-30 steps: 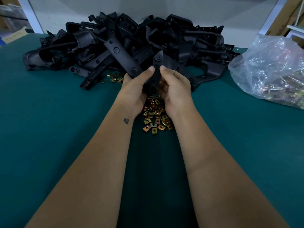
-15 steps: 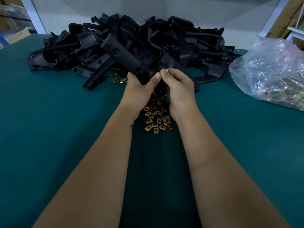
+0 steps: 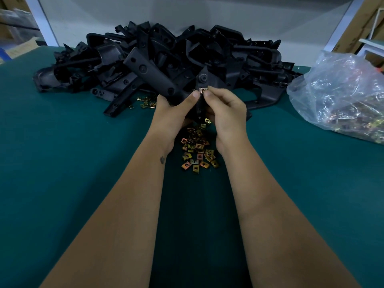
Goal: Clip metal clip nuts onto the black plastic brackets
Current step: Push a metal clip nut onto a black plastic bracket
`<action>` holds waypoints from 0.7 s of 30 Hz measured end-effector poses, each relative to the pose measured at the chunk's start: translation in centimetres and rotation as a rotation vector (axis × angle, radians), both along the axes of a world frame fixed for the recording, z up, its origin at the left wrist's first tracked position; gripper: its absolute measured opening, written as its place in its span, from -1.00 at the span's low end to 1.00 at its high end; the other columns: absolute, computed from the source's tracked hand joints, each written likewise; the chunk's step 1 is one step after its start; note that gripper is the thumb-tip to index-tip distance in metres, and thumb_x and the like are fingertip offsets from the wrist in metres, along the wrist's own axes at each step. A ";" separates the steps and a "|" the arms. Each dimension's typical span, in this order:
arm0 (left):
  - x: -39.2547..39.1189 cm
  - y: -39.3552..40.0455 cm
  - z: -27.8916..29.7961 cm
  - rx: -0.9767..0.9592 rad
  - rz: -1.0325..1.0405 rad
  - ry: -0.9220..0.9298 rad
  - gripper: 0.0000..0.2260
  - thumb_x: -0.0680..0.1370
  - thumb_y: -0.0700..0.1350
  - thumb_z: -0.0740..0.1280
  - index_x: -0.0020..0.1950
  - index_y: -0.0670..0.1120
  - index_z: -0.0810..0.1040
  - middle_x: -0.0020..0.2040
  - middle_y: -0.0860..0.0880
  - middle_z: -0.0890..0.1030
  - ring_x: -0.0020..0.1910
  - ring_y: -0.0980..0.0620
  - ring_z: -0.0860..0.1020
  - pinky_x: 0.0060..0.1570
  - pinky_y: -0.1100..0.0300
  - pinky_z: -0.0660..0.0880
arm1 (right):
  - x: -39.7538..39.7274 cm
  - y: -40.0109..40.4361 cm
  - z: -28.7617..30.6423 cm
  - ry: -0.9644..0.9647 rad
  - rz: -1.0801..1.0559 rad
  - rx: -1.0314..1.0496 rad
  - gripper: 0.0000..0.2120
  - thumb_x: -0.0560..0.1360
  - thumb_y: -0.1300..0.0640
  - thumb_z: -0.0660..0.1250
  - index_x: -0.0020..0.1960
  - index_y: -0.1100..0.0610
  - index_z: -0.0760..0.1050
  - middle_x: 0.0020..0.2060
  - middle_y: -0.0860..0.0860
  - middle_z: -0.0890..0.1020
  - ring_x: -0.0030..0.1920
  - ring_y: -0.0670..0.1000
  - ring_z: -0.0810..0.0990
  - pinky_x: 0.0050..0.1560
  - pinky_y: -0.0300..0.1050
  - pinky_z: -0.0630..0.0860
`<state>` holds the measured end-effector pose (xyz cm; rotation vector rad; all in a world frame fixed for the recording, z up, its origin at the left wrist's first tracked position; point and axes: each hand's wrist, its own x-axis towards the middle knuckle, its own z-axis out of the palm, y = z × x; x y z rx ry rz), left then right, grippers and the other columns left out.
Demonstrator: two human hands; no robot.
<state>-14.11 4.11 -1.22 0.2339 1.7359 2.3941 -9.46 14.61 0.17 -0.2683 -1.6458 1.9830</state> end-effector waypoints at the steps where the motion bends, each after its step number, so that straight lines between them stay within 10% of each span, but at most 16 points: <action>1: 0.0 0.0 0.0 0.031 0.020 -0.011 -0.60 0.55 -0.09 0.45 0.34 -0.11 0.43 0.21 -0.04 0.64 0.15 0.02 0.64 0.07 0.06 0.62 | 0.0 0.0 0.0 0.007 0.011 0.009 -0.86 0.53 0.27 0.38 -0.08 0.08 0.67 -0.17 -0.08 0.72 -0.03 -0.07 0.68 0.07 -0.17 0.61; 4: -0.3 -0.1 0.4 0.234 0.133 -0.123 -0.89 0.64 -0.22 0.30 0.16 -0.15 0.53 0.10 -0.12 0.66 0.07 -0.06 0.65 0.04 0.06 0.64 | -0.2 -0.1 -0.2 -0.010 -0.006 0.076 -0.81 0.56 0.23 0.32 -0.09 0.04 0.68 -0.19 -0.10 0.71 -0.14 -0.17 0.65 -0.16 -0.39 0.51; 11: -1.3 -2.5 0.4 0.887 0.204 -0.391 -0.88 0.68 -0.26 0.20 0.02 -0.24 0.50 -0.02 -0.17 0.58 -0.09 -0.05 0.59 -0.17 0.08 0.65 | -0.7 1.8 -1.5 -0.292 -0.224 0.459 -0.70 0.55 0.28 0.21 0.07 0.03 0.66 -0.09 -0.13 0.66 -0.18 -0.20 0.55 -0.25 -0.32 0.42; 21: -1.2 -1.6 -0.1 0.625 0.001 -0.323 -0.81 0.65 -0.33 0.13 0.22 -0.13 0.33 0.01 -0.11 0.60 -0.10 0.00 0.62 -0.17 0.08 0.62 | -0.8 1.9 -1.8 -0.496 -0.089 0.886 -0.70 0.49 0.29 0.30 0.16 0.13 0.66 0.16 0.09 0.62 0.24 0.16 0.49 0.21 0.05 0.51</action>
